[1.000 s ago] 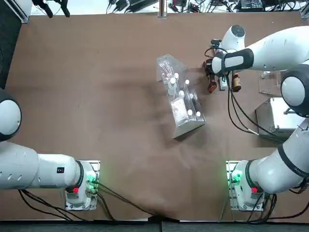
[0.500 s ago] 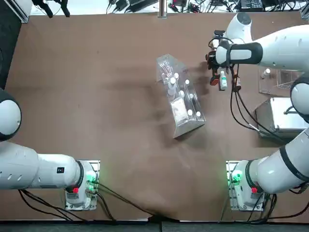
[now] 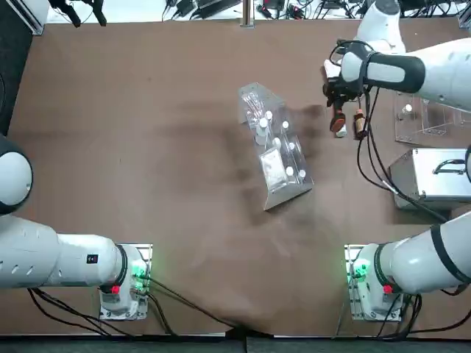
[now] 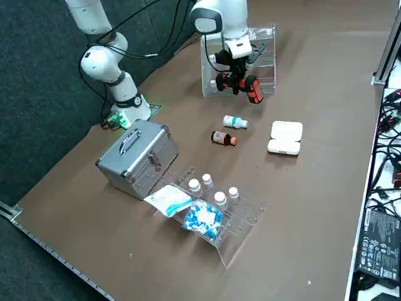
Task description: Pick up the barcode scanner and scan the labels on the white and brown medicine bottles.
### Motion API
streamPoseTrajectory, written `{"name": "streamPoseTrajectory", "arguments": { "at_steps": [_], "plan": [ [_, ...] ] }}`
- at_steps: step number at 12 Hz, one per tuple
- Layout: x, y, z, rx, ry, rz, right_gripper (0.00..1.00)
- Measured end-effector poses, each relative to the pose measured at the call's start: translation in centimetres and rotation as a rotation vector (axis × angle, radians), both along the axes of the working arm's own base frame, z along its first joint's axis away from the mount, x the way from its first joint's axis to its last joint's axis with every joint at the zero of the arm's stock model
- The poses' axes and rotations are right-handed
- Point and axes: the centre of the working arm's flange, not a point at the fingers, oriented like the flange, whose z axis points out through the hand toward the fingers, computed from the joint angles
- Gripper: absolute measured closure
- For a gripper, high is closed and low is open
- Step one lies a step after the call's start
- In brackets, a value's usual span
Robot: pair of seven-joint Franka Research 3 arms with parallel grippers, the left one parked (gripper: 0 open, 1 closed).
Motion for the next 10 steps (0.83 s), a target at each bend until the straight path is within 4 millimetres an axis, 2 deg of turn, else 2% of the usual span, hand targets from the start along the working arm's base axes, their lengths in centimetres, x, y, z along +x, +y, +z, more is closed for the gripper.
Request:
{"name": "streamPoseTrajectory", "arguments": {
  "at_steps": [4,10],
  "plan": [
    [-1.3,-1.9,1.0,-0.013,0.103,-0.025,0.57],
    [-3.0,-4.5,-0.8,-0.031,0.214,-0.065,0.57]
  ]
}}
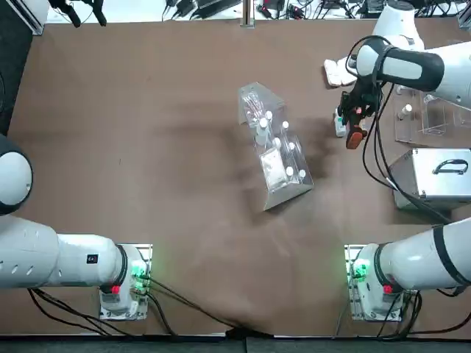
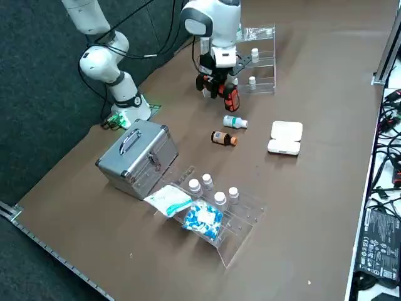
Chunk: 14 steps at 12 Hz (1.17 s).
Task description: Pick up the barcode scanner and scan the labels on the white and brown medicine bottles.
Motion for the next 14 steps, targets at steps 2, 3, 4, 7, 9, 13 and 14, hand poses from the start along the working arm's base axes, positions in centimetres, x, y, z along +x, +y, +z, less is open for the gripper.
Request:
{"name": "streamPoseTrajectory", "arguments": {
  "at_steps": [2,3,4,7,9,13,14],
  "plan": [
    [-0.7,-0.2,-0.8,-0.003,0.021,-0.002,0.57],
    [-1.0,-0.3,-1.2,-0.005,0.030,-0.002,0.57],
    [-1.2,-0.3,-1.4,-0.006,0.037,-0.002,0.57],
    [-1.5,-0.3,-1.8,-0.008,0.048,-0.001,0.57],
    [-1.5,-0.4,-1.9,-0.014,0.045,0.005,0.57],
    [-1.3,-0.4,-2.2,-0.025,0.033,0.014,0.57],
    [-1.2,-0.5,-2.3,-0.029,0.029,0.019,0.57]
  ]
}}
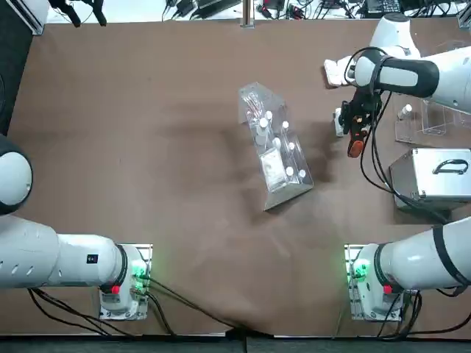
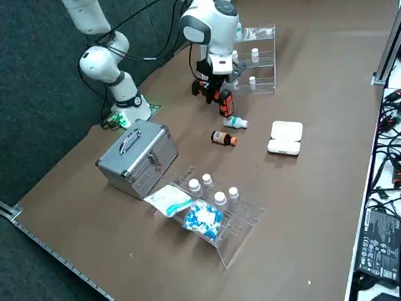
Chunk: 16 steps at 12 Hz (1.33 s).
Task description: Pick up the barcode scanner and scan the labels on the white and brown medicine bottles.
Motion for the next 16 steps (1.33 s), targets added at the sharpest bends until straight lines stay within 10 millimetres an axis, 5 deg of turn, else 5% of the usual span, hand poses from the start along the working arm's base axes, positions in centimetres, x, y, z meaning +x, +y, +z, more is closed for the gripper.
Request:
{"name": "streamPoseTrajectory", "arguments": {
  "at_steps": [7,16],
  "plan": [
    [0.3,-0.6,-0.2,0.008,-0.014,0.050,0.57],
    [0.8,-7.7,1.7,0.060,-0.022,0.073,0.57]
  ]
}}
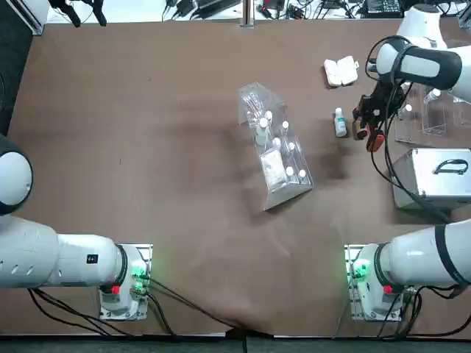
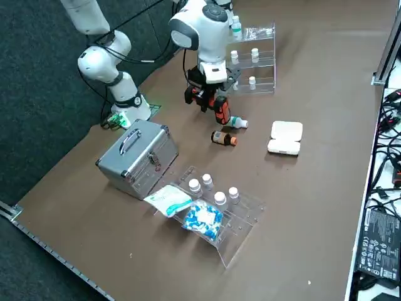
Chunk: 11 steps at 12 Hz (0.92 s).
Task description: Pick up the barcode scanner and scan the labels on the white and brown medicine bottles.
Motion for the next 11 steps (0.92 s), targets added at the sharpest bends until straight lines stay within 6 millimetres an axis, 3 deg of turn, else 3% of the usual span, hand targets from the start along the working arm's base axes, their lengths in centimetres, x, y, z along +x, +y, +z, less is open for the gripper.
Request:
{"name": "streamPoseTrajectory", "arguments": {
  "at_steps": [4,11],
  "plan": [
    [0.0,-3.1,0.0,-0.019,-0.004,0.007,0.57],
    [0.2,-4.1,-1.5,-0.021,-0.002,0.021,0.57]
  ]
}}
